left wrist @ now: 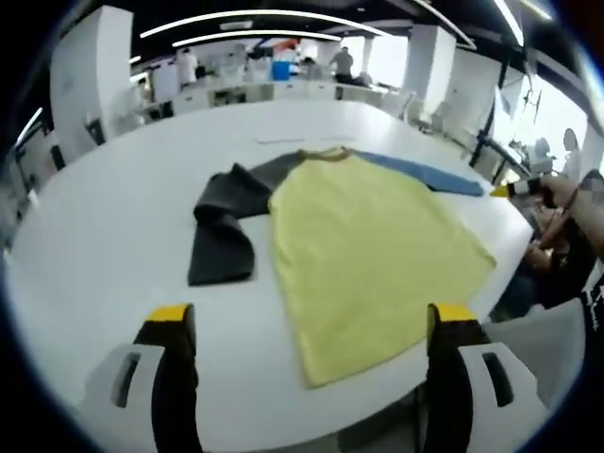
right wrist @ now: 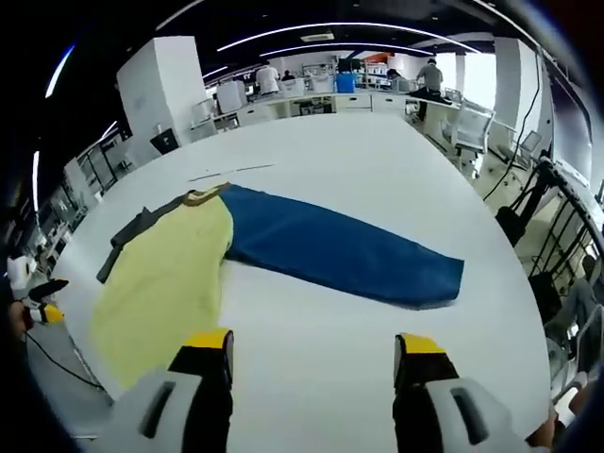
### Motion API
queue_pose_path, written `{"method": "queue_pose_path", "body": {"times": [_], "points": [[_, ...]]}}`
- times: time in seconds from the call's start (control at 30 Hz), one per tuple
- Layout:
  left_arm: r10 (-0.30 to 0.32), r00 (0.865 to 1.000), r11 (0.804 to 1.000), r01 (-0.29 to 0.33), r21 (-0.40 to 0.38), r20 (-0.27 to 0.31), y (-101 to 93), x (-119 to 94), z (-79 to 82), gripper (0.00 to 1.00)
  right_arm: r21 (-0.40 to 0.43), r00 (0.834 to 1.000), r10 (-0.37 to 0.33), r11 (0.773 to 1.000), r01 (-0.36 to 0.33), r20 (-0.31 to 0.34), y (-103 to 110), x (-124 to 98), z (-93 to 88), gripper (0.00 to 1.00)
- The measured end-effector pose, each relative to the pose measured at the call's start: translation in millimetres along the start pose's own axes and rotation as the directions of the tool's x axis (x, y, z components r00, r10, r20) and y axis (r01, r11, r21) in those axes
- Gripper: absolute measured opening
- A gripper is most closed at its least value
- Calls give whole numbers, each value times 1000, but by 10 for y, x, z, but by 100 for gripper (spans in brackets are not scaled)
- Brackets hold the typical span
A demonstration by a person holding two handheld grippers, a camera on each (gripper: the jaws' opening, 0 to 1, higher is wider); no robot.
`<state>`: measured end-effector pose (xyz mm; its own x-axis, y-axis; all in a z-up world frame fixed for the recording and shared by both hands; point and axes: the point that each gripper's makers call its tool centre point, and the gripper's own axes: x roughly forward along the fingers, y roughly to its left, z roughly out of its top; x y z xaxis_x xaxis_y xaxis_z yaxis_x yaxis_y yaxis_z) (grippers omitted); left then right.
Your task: Fold the garment on the visible template until the final outline fits inside the template.
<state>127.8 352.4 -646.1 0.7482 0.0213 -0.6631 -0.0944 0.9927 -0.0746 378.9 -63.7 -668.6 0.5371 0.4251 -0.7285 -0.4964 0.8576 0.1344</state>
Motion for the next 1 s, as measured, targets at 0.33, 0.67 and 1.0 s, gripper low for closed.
{"method": "queue_pose_path", "body": {"times": [0.33,0.67,1.0], "points": [[-19,1000,1000,19,1,5,-40,-6,7,99,79,997,-73,994,70,40,-411,93,183,66],[-40,999,999,40,-11,14,-90,-36,130,99,191,993,-118,975,113,12,-816,313,157,63],[-35,999,999,35,-11,-14,-84,-8,87,99,221,986,-164,962,161,-9,-1001,482,191,49]]}}
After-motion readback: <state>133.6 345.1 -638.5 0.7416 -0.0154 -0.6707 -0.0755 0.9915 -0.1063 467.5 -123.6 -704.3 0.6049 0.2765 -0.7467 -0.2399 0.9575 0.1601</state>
